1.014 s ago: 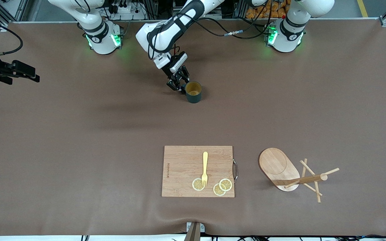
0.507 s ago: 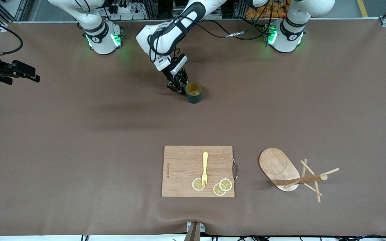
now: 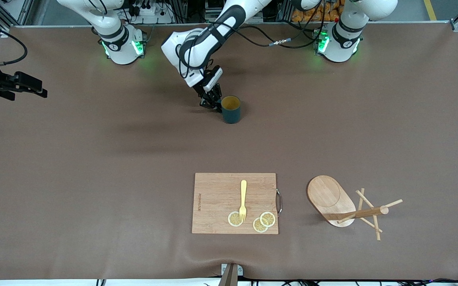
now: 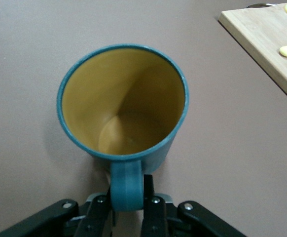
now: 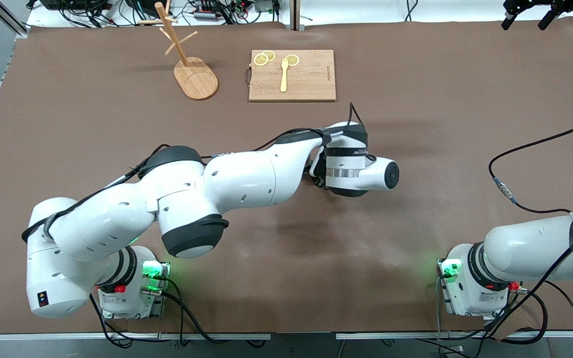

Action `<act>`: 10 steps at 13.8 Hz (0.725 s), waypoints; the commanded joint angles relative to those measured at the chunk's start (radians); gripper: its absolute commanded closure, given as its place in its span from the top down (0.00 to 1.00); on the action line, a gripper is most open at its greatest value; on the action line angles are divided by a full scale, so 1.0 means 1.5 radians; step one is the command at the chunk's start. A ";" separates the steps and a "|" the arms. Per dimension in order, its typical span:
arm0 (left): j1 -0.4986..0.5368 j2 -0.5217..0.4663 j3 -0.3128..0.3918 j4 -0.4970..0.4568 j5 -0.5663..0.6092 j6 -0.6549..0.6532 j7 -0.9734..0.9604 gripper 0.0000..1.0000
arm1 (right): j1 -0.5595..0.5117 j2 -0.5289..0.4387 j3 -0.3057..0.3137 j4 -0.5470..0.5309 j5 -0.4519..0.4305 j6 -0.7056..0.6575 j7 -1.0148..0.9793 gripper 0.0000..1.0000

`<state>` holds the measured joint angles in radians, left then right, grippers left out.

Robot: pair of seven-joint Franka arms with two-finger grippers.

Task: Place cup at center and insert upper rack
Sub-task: 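Grasp the teal mug handle with the left gripper, then lift and carry the mug with the left gripper toward the mug tree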

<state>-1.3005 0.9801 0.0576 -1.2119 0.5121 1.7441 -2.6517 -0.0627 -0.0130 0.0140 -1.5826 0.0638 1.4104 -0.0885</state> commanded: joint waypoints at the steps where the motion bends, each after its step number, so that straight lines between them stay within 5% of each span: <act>1: 0.010 -0.007 -0.001 0.011 -0.012 0.003 0.002 0.05 | -0.002 -0.008 0.002 -0.002 0.012 0.002 0.001 1.00; 10: 0.090 -0.163 -0.001 0.010 -0.090 -0.027 0.140 0.02 | 0.000 -0.009 0.002 0.017 0.011 -0.002 -0.001 1.00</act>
<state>-1.1982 0.7968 0.0591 -1.1699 0.4039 1.7172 -2.4969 -0.0616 -0.0132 0.0158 -1.5692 0.0642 1.4135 -0.0886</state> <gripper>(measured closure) 0.789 0.000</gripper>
